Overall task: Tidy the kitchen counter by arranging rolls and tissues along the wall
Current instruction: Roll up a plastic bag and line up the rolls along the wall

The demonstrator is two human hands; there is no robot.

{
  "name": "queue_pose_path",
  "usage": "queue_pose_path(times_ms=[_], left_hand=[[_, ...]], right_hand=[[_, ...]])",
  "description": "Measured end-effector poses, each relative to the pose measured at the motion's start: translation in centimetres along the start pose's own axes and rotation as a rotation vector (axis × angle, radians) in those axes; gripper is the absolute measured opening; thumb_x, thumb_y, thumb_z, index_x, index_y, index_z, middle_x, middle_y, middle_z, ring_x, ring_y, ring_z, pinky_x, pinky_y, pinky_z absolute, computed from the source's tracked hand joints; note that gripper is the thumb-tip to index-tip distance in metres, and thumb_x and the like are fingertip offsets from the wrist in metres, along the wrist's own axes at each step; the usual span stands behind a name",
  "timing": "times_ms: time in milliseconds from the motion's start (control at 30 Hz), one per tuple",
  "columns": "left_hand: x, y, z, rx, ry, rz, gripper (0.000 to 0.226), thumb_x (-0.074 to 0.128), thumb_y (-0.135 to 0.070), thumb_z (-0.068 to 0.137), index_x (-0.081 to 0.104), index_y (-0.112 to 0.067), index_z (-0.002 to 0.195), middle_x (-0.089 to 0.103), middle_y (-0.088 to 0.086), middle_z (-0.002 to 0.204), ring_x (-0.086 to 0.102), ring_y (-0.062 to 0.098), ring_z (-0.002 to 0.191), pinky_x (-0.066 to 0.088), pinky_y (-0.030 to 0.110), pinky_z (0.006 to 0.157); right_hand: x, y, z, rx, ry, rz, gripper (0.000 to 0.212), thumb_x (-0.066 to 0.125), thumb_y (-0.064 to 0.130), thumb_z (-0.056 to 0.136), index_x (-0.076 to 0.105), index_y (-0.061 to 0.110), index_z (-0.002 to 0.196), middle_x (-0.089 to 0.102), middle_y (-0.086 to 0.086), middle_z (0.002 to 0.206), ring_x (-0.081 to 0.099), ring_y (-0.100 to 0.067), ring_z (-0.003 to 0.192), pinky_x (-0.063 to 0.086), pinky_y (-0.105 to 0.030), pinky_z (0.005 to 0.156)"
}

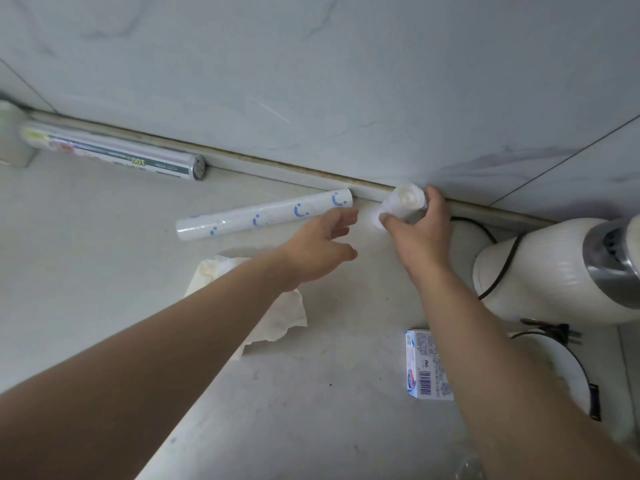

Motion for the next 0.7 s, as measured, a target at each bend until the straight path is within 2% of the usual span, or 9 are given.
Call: queue_pose_path(times_ms=[67, 133, 200, 333, 433, 500, 600, 700], left_hand=[[-0.5, 0.4, -0.7, -0.007, -0.012, 0.008, 0.067, 0.068, -0.003, 0.090, 0.046, -0.022, 0.149, 0.052, -0.010, 0.150, 0.050, 0.007, 0.134, 0.043, 0.033, 0.111], [-0.9, 0.6, -1.1, 0.001, -0.021, 0.019, 0.064, 0.068, -0.003, 0.090, 0.048, -0.022, 0.147, 0.054, -0.009, 0.147, 0.051, 0.007, 0.133, 0.044, 0.030, 0.107], [-1.5, 0.6, -1.2, 0.029, -0.045, 0.085, 0.059, 0.066, -0.004, 0.091, 0.050, -0.021, 0.145, 0.055, -0.008, 0.145, 0.050, 0.008, 0.134, 0.044, 0.028, 0.107], [-3.4, -0.2, 0.0, 0.178, -0.247, 0.509, 0.057, 0.060, -0.004, 0.088, 0.053, -0.022, 0.141, 0.054, -0.001, 0.145, 0.048, 0.019, 0.132, 0.033, 0.023, 0.107], [-4.7, -0.4, 1.8, 0.207, -0.408, 0.809, 0.057, 0.059, -0.005, 0.085, 0.053, -0.023, 0.139, 0.057, 0.001, 0.141, 0.051, 0.026, 0.128, 0.038, 0.036, 0.106], [-5.3, 0.2, 3.1, 0.129, -0.424, 0.956, 0.057, 0.059, -0.008, 0.086, 0.051, -0.023, 0.140, 0.058, 0.003, 0.139, 0.052, 0.028, 0.125, 0.039, 0.040, 0.104], [-5.9, 1.3, 4.5, 0.007, -0.413, 1.030, 0.048, 0.059, -0.009, 0.086, 0.056, -0.023, 0.132, 0.063, 0.005, 0.128, 0.057, 0.030, 0.112, 0.041, 0.040, 0.095], [-5.2, 1.6, 5.4, 0.114, -0.380, 1.035, 0.044, 0.064, -0.011, 0.088, 0.059, -0.024, 0.129, 0.065, 0.003, 0.122, 0.058, 0.028, 0.106, 0.042, 0.038, 0.090]], right_hand=[[0.0, 0.4, 0.1, -0.016, -0.006, -0.039, 0.076, 0.077, 0.041, 0.070, 0.047, 0.026, 0.139, 0.054, 0.002, 0.136, 0.046, -0.025, 0.129, 0.040, -0.042, 0.108], [0.0, 1.0, 0.5, -0.023, 0.000, -0.047, 0.049, 0.074, 0.040, 0.074, 0.059, 0.029, 0.119, 0.063, 0.003, 0.116, 0.057, -0.025, 0.114, 0.047, -0.037, 0.098], [-0.1, 1.7, 0.8, -0.032, -0.006, -0.039, 0.028, 0.072, 0.036, 0.075, 0.060, 0.030, 0.101, 0.066, 0.006, 0.096, 0.064, -0.024, 0.097, 0.049, -0.032, 0.084], [0.1, 1.7, 0.5, -0.070, -0.018, -0.033, 0.023, 0.075, 0.030, 0.077, 0.061, 0.028, 0.095, 0.067, 0.004, 0.090, 0.064, -0.023, 0.089, 0.051, -0.034, 0.080], [0.2, 1.5, 0.1, -0.076, -0.031, -0.030, 0.024, 0.076, 0.028, 0.078, 0.058, 0.031, 0.093, 0.066, 0.005, 0.088, 0.063, -0.022, 0.087, 0.049, -0.033, 0.077], [0.2, 1.5, 0.2, -0.072, -0.032, -0.030, 0.024, 0.076, 0.027, 0.079, 0.060, 0.031, 0.095, 0.065, 0.006, 0.088, 0.063, -0.021, 0.087, 0.046, -0.030, 0.076], [-0.3, 1.3, 0.4, -0.052, -0.038, -0.012, 0.021, 0.075, 0.027, 0.081, 0.063, 0.027, 0.099, 0.063, 0.009, 0.086, 0.062, -0.020, 0.088, 0.042, -0.027, 0.075], [-1.3, 1.0, 0.2, -0.032, -0.056, -0.024, 0.032, 0.073, 0.028, 0.084, 0.067, 0.018, 0.113, 0.068, 0.000, 0.099, 0.061, -0.021, 0.093, 0.044, -0.028, 0.080]])
Point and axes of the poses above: each hand's wrist, its own z-axis towards the middle knuckle, its own x-axis out of the palm, y = z × x, the point moved 2 cm from there along z, towards the middle knuckle
